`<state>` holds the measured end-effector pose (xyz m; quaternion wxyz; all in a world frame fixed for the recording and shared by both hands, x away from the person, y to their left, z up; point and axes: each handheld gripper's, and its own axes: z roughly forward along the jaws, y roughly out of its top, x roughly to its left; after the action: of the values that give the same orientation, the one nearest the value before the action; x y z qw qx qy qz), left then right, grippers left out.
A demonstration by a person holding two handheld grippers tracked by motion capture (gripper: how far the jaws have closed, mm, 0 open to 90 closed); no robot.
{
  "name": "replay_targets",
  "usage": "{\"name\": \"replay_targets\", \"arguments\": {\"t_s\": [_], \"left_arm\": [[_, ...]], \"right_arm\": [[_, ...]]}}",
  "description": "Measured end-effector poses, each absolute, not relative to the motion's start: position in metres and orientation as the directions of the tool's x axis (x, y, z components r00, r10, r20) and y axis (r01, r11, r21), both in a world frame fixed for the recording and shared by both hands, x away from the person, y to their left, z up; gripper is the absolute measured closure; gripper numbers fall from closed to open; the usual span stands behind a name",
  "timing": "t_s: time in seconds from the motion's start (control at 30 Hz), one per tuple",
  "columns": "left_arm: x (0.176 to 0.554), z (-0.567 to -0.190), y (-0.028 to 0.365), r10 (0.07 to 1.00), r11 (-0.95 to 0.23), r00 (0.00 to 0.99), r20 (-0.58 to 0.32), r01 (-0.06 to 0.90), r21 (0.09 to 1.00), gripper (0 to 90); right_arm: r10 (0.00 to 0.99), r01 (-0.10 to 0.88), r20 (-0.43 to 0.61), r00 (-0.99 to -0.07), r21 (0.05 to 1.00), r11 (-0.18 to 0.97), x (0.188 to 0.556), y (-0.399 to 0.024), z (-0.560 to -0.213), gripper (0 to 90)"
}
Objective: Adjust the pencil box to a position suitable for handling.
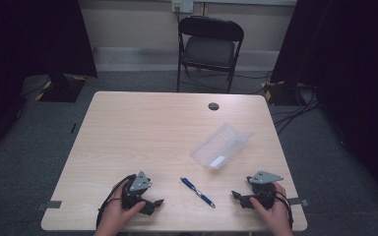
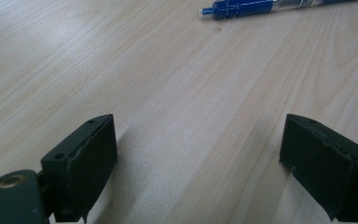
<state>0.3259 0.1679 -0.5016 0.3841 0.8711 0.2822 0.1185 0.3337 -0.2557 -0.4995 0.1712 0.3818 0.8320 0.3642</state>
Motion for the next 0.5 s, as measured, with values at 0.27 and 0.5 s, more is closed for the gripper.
{"name": "replay_targets", "arguments": {"t_s": [0.27, 0.5], "left_arm": [[0.3259, -0.5016, 0.168, 0.583, -0.546, 0.812, -0.011, 0.402, 0.735, 10.6], [0.326, -0.5015, 0.168, 0.582, -0.546, 0.813, -0.011, 0.401, 0.736, 10.6]], "right_arm": [[0.759, 0.511, -0.003, -0.651, 0.737, 0.442, 0.334, -0.2555, -0.4997, 16.3], [0.757, 0.51, -0.002, -0.653, 0.738, 0.442, 0.3342, -0.2556, -0.4998, 16.3]]}}
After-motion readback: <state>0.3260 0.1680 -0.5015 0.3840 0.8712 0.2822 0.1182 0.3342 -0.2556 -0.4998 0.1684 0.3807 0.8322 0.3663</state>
